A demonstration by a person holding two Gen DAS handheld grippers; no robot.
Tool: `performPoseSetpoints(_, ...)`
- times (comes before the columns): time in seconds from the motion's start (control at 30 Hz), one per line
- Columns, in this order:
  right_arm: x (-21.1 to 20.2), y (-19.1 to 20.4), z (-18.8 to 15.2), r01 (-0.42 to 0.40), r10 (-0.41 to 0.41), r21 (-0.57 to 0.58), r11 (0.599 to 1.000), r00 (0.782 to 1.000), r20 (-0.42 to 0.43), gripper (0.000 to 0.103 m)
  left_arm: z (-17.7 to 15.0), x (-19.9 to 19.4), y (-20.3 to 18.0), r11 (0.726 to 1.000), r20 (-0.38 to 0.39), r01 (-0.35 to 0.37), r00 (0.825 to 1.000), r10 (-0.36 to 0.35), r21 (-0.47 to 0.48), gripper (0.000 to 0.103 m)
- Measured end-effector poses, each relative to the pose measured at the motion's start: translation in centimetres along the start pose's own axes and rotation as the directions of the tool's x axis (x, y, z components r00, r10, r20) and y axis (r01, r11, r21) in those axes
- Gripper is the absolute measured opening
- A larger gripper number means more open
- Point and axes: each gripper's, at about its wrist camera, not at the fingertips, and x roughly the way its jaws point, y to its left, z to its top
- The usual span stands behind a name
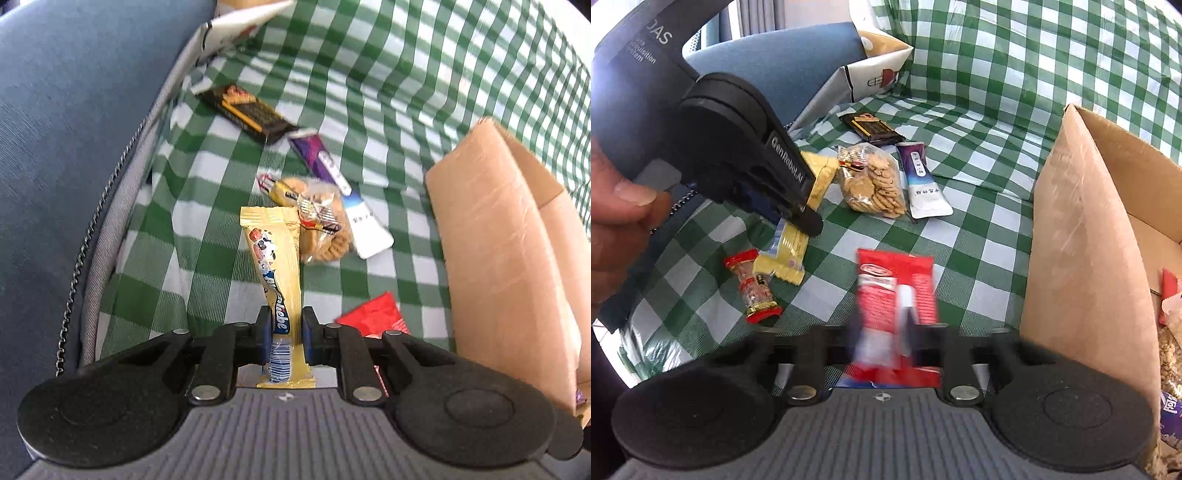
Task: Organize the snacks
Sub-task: 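Grasp the yellow wafer bar with the left tool while the right tool grasps the red-and-white biscuit pack, then lift both snacks and carry them over the cardboard box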
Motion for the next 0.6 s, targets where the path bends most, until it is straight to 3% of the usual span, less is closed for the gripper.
performPoseSetpoints(0.17,-0.7,-0.2,-0.1,-0.021,0.021,0.011,1.000,1.000,0.019,0.006,0.1,-0.9,0.2,1.000,0.040,0.012,0.999,-0.011,-0.014,0.017)
performPoseSetpoints(0.23,-0.4,-0.1,-0.3,-0.026,0.026,0.009,1.000,1.000,-0.007,0.012,0.1,-1.0,0.1,1.000,0.043,0.013,0.999,-0.013,-0.013,0.017)
performPoseSetpoints(0.27,-0.3,0.0,-0.4,-0.014,0.014,0.004,1.000,1.000,-0.008,0.034,0.1,-1.1,0.0,1.000,0.044,0.015,0.999,-0.015,-0.011,0.017)
performPoseSetpoints(0.3,-0.3,0.1,-0.3,0.003,-0.003,-0.001,1.000,1.000,0.008,0.063,0.0,-1.1,0.0,1.000,0.044,0.017,0.999,-0.016,-0.007,0.017)
performPoseSetpoints(0.37,-0.2,0.2,-0.1,0.027,-0.027,-0.002,1.000,0.999,0.040,0.079,-0.1,-1.2,-0.1,1.000,0.044,0.014,0.999,-0.014,0.006,0.017)
performPoseSetpoints(0.6,2.7,-0.9,0.8,0.020,-0.018,0.087,0.996,0.999,-0.031,0.081,0.0,-1.0,0.2,1.000,0.039,0.014,0.999,-0.015,0.008,0.017)
